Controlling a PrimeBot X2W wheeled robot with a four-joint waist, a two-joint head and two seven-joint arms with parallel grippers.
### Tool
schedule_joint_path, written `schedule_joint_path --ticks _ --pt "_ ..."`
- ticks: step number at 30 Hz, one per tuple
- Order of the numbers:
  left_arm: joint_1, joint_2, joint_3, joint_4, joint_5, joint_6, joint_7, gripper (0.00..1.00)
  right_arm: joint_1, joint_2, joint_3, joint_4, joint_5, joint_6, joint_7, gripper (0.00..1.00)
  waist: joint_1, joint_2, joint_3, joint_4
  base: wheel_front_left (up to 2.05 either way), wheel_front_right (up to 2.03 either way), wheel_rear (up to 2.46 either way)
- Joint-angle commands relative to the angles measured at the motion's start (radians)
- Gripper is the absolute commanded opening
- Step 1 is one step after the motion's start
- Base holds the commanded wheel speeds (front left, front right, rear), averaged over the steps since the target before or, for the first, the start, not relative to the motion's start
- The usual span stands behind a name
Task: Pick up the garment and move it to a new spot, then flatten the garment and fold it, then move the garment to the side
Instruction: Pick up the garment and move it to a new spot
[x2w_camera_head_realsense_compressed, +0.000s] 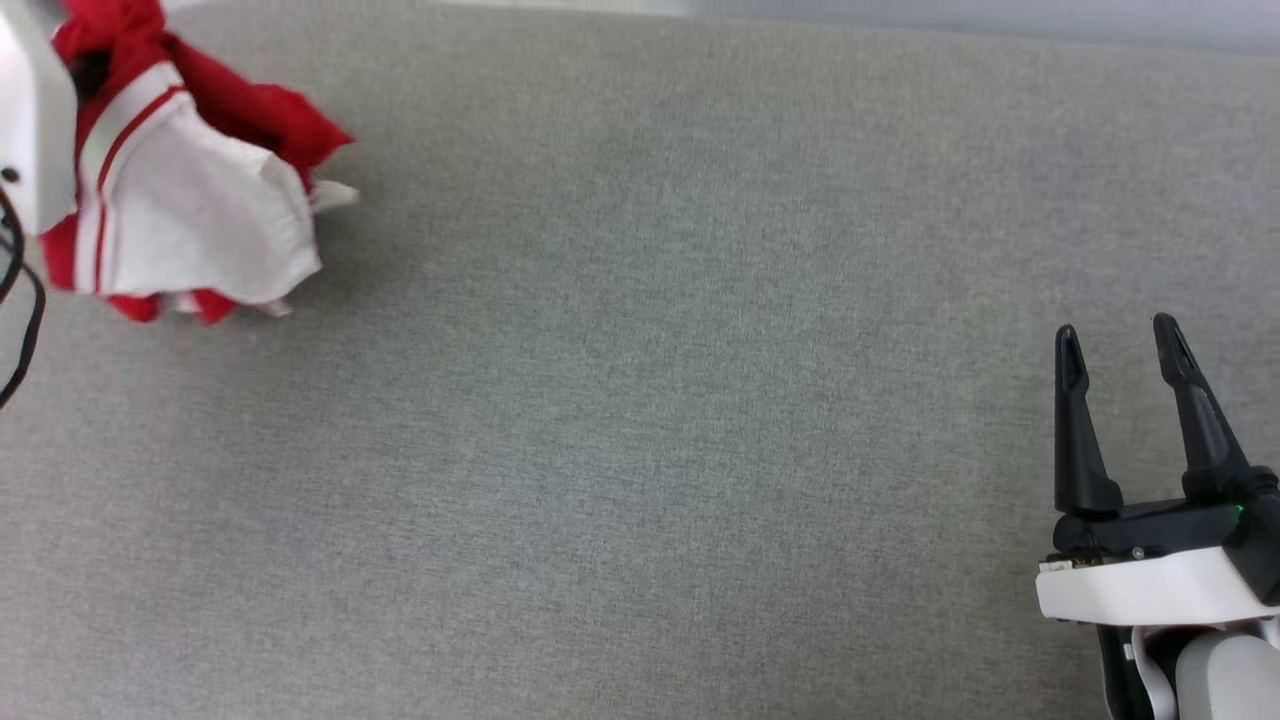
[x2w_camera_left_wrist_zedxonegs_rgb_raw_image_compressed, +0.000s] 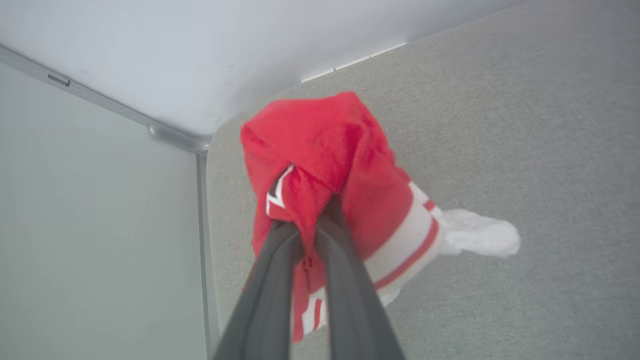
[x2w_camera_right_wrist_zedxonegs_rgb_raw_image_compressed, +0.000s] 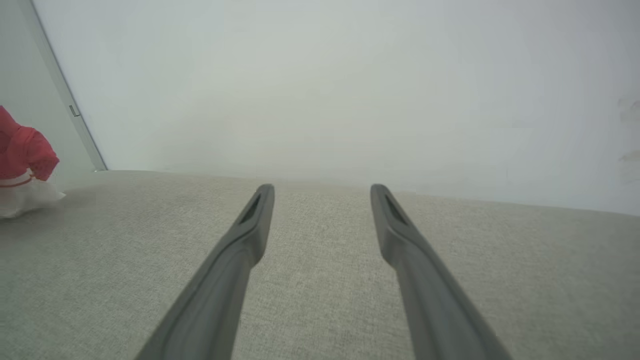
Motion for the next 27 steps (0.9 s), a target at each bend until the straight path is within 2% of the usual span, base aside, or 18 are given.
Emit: schedule_joint_path --ticks 1,8,17,27 --pt "-0.037 -0.013 -0.012 -0.03 0.014 0.001 0.01 0.0 0.012 0.002 -0.003 0.004 0.008 0.0 -0.002 1.0 0.0001 0.0 -0.037 -0.005 0.0 0.0 0.0" --pt "-0.131 -0.085 -0.077 -0.153 0.042 0.001 0.053 0.0 0.03 0.002 -0.005 0.016 0.042 0.0 -0.002 1.0 0.0001 0.0 -0.097 -0.054 0.0 0.0 0.0" --pt "-0.229 -0.17 -0.17 -0.248 0.026 0.001 0.062 0.0 0.052 0.002 -0.012 0.023 0.076 0.0 -0.002 1.0 0.0001 0.0 -0.138 -0.184 0.0 0.0 0.0" --pt "-0.281 -0.232 -0.284 -0.309 -0.004 0.001 0.044 0.0 0.066 0.002 -0.024 0.023 0.093 0.0 -0.002 1.0 0.0001 0.0 -0.137 -0.302 0.0 0.0 0.0"
